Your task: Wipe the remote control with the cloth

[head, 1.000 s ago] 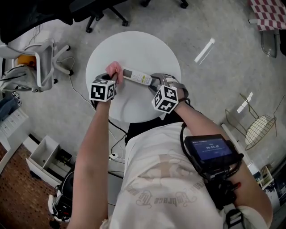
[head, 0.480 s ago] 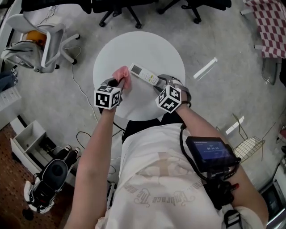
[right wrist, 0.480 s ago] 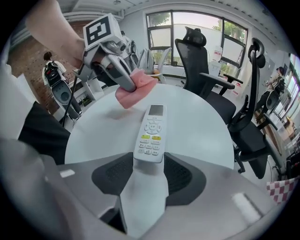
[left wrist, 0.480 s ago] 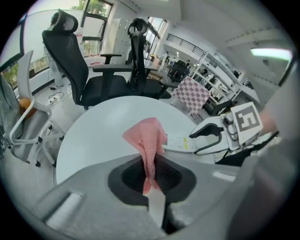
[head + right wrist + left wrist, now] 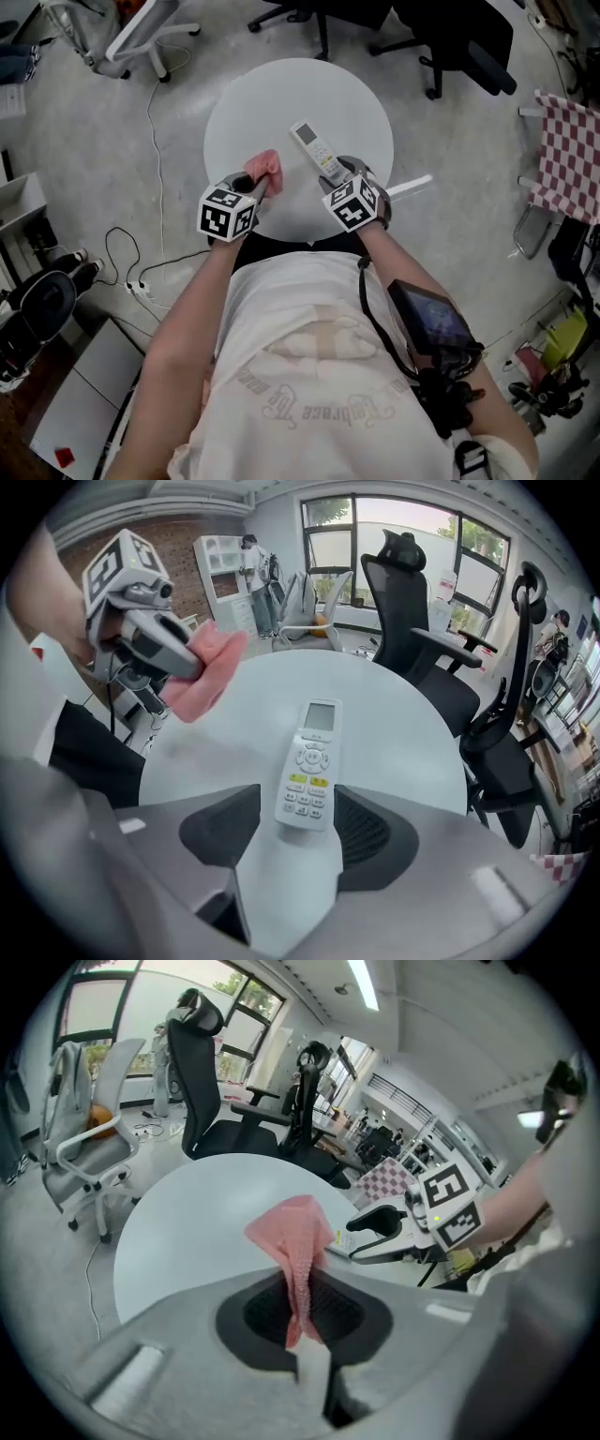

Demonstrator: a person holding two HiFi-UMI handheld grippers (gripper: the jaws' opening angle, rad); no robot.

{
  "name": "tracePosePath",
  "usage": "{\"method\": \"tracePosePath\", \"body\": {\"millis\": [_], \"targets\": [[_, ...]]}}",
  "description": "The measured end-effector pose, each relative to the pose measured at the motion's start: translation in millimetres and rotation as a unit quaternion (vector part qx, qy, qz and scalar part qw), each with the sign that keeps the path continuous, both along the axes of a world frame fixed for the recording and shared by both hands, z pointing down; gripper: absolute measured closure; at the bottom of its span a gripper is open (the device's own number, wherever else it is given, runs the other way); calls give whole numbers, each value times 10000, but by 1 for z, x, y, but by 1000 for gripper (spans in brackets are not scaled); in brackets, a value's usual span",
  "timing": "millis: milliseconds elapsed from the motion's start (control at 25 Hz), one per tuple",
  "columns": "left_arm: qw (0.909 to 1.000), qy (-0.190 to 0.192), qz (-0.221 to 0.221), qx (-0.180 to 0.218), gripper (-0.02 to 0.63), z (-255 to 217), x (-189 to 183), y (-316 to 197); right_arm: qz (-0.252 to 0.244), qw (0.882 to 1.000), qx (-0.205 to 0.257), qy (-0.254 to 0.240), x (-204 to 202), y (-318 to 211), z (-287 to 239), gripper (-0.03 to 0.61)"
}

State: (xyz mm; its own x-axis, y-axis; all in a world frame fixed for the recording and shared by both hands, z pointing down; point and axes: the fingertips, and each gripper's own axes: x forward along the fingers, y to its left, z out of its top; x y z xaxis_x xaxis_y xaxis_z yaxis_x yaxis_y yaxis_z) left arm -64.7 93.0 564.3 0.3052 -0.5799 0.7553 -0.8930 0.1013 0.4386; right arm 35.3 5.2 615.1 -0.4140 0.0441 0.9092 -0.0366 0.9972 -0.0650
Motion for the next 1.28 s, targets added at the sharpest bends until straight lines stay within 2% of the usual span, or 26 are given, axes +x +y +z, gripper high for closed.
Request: {"method": "tracePosePath", "body": {"millis": [320,680,800,1000,1280], "targets": [[9946,198,-991,237,595,-9,-1,33,52,9985,87,547,-24,-20,4,316],[9866,324,-1551,382,595,-12,-26,67,240,9908,161,1326,-44,-17,17,322],[9859,327,-1599,376,595,-14,-25,71,317,9899,144,1373,-44,-20,19,327],[9870,377,-1522,356,595,-11,-20,72,431,9895,-146,1373,-39,-21,25,341],[9871,480,-1448,483,595,-16,-14,62,984,9875,-1058,635,-34,-16,8,345]]}}
